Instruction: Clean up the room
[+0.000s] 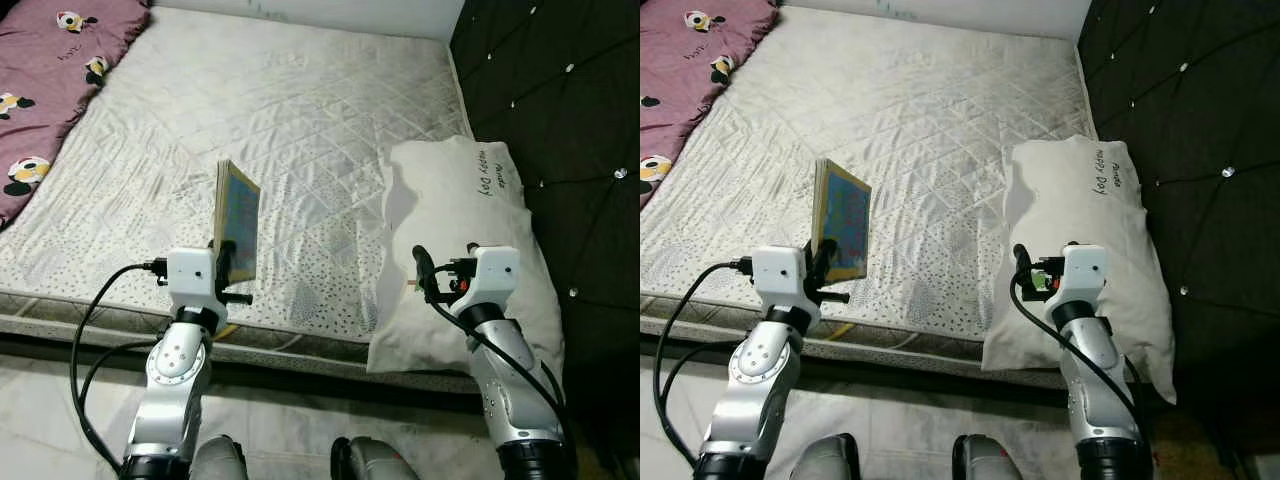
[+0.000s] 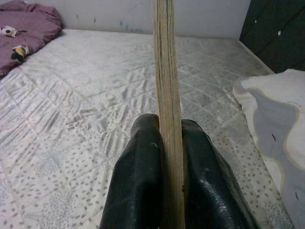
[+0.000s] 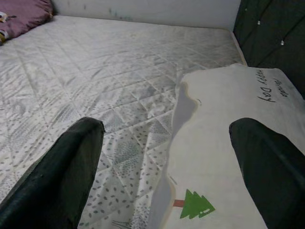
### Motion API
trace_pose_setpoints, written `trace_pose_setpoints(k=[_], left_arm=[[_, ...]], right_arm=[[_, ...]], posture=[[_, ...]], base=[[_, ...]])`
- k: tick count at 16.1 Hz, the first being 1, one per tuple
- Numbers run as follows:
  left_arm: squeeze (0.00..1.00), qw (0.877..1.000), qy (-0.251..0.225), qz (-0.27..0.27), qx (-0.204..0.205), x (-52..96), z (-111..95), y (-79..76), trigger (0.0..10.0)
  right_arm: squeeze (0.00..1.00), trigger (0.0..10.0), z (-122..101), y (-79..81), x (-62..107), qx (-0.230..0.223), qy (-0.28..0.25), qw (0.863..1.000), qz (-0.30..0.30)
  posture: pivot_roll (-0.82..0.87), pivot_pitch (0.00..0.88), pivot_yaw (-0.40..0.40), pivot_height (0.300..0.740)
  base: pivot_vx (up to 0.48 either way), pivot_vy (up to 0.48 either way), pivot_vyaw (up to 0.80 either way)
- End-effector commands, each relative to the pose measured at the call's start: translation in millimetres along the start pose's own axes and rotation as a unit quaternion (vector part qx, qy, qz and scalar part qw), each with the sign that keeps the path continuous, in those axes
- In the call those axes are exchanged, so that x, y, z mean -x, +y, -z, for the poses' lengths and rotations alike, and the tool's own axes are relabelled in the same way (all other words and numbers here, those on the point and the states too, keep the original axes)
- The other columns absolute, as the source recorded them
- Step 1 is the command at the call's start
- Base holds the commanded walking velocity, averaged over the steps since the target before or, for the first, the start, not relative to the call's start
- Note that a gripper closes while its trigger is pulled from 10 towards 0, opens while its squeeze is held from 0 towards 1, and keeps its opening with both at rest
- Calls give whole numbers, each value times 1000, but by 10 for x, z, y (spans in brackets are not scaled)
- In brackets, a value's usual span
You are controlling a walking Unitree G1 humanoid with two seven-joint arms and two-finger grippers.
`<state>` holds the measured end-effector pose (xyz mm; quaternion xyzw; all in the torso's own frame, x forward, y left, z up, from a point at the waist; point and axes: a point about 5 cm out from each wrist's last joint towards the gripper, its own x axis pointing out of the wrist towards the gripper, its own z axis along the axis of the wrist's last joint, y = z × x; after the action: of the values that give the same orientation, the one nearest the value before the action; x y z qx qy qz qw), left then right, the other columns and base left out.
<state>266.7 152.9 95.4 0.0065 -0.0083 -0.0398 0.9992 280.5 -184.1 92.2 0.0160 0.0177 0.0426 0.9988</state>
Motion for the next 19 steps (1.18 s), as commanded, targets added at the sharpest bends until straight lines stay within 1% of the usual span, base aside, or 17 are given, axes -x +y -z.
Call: trace_pose_setpoints(k=[1,4,6,19], left_arm=[[0,999,-32,4,0,-7,-124,9,10000],[0,999,-35,10,7,-9,-134,-9,10000],[0,999,-37,14,9,-9,-137,-26,10000],[0,999,-37,17,10,-25,-143,-29,10000]], right_arm=[[0,10000,34,-24,19,-3,9,1000,6],[0,10000,39,-19,24,-3,9,1000,5],[0,10000,34,-37,24,-3,9,1000,7],[0,10000,32,-38,16,2,7,1000,7]], posture=[[-11,132,-55,740],[-14,132,-56,740],[-15,132,-56,740],[-12,130,-56,740]], base=[[0,0,-800],[0,0,-800],[253,0,-800],[262,0,0]])
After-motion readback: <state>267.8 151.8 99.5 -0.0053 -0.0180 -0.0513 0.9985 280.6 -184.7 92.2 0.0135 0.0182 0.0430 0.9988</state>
